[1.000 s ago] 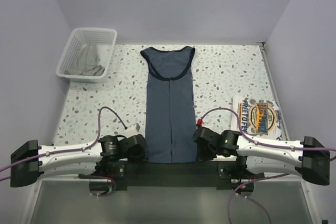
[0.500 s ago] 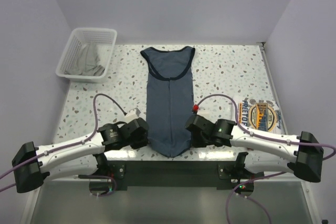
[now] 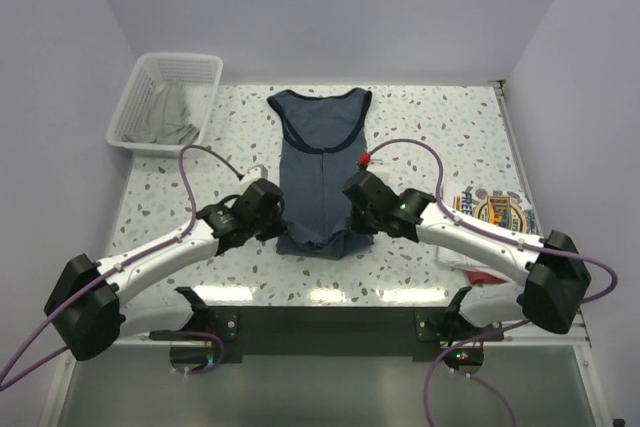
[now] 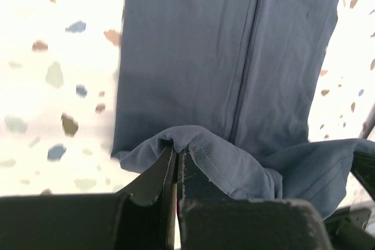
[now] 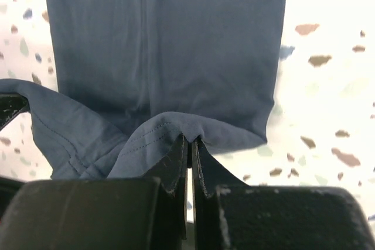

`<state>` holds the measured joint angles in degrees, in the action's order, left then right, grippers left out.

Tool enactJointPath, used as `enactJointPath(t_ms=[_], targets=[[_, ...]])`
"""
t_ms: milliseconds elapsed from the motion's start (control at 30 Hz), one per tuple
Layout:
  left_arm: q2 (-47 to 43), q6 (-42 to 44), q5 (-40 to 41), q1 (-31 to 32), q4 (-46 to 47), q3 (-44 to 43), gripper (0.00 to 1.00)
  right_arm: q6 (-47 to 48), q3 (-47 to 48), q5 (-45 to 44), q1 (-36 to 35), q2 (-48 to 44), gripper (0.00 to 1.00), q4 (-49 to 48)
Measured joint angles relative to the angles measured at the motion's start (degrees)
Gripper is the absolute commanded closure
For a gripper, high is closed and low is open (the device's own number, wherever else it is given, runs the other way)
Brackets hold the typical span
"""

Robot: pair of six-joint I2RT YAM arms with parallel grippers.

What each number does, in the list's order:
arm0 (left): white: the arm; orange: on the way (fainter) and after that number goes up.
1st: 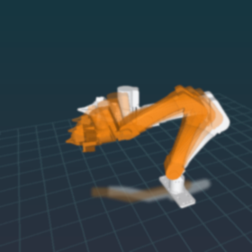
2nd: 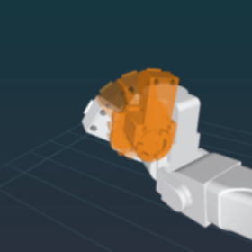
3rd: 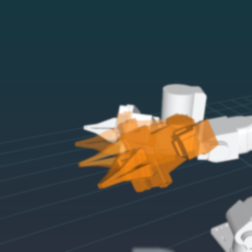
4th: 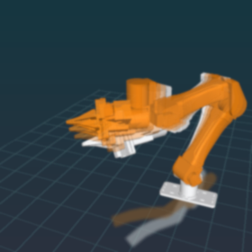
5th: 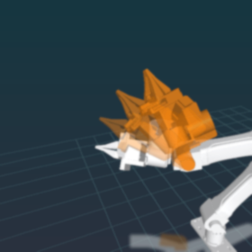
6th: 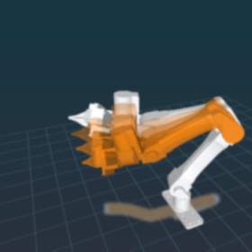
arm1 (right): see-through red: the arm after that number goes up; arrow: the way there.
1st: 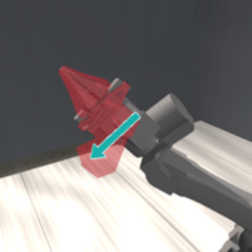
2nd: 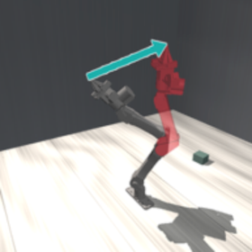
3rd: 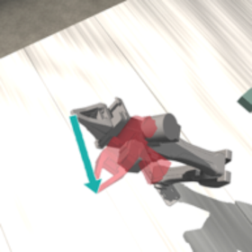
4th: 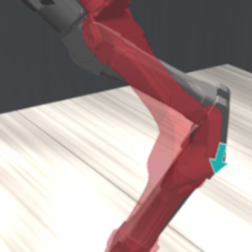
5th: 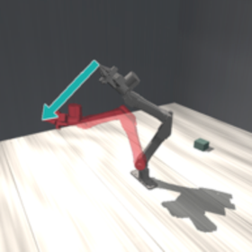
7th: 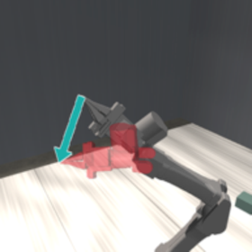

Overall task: Fold and stack the tank tops
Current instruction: Fold the tank top

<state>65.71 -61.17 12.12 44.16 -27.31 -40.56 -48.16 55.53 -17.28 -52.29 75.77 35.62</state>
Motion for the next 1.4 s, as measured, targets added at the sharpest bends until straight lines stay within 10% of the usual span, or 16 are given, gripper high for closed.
enactJointPath(t_ms=[1400], targets=[[43.93, 17.33, -13.84, -25.4, 19.21, -34.73, 1.0, 10.45, 30.73, 8.04, 27.63, 37.9, 1.0, -12.13]])
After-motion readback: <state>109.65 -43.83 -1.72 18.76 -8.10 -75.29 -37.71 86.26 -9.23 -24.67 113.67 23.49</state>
